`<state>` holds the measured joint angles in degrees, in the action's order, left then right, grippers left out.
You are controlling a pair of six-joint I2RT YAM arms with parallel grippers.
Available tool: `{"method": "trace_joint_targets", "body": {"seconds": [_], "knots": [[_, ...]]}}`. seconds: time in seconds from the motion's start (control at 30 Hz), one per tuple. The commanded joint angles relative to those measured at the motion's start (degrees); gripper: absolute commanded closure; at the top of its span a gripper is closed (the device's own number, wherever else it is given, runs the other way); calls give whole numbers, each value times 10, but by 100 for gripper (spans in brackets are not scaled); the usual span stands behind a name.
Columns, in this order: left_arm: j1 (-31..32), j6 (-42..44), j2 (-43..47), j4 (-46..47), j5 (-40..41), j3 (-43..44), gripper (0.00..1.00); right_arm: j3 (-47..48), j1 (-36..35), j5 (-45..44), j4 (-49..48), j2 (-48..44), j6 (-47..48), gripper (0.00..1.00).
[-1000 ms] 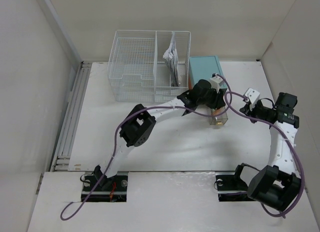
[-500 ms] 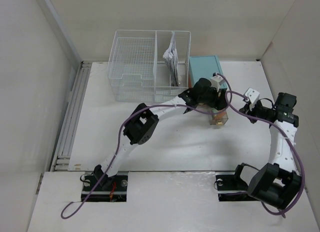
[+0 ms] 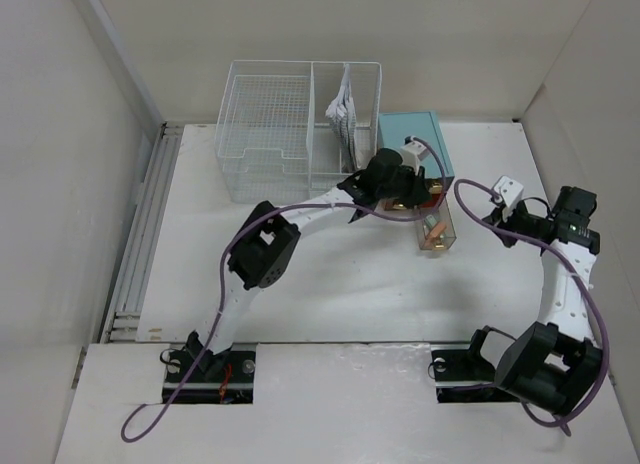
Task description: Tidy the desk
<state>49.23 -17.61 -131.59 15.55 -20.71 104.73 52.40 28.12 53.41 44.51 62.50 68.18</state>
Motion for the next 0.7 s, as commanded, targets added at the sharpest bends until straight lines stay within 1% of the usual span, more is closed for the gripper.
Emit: {"method": "trace_joint_targets", "body": {"seconds": [0.0,0.03,0.07,0.1,0.13,0.17,0.2,0.23,0.27,0.3,0.33,0.37,0.4,0.43,0.47,0.5,0.53,0.57,0.6,0.63,0.67], "knots": [[16,14,127,77,2,-30,100,-1,7,23,-39,-16,-51,100],[26,14,143,83,2,-57,100,-1,7,5,-61,-32,-80,100],[31,21,161,83,2,-73,100,-8,7,-6,-112,-40,-115,100],[43,21,196,89,2,-92,100,-8,7,-14,-133,-47,-141,100],[50,27,214,96,-3,-139,100,-13,7,-14,-143,-47,-181,100],[56,28,235,104,-3,-171,100,-13,7,-6,-130,-47,-203,86],[64,33,277,112,-3,-205,100,-6,7,3,-103,-34,-209,61],[81,33,299,133,6,-241,100,26,7,16,-61,-21,-148,63],[93,46,319,139,35,-313,100,48,7,43,-24,22,-136,72],[104,52,339,139,58,-346,100,75,-16,56,96,50,-103,84],[129,57,378,139,82,-379,96,99,-23,68,153,75,-21,100],[139,57,395,139,110,-410,89,123,-23,79,187,96,-13,100],[149,49,410,139,171,-467,76,128,-23,96,212,124,16,100],[156,40,426,139,191,-495,60,133,-29,96,254,124,40,100],[168,29,455,139,203,-521,46,133,-29,96,254,124,41,100],[174,14,470,139,239,-569,28,133,-37,87,254,124,41,100],[180,-20,483,139,255,-589,23,133,-73,66,241,124,41,100],[185,-36,509,139,267,-608,19,133,-98,43,231,124,41,100],[200,-50,522,139,300,-624,17,119,-123,18,212,118,12,100],[210,-67,536,139,319,-658,14,110,-145,-31,174,112,6,100],[219,-95,562,139,335,-673,14,97,-184,-60,147,107,-1,100]]}}
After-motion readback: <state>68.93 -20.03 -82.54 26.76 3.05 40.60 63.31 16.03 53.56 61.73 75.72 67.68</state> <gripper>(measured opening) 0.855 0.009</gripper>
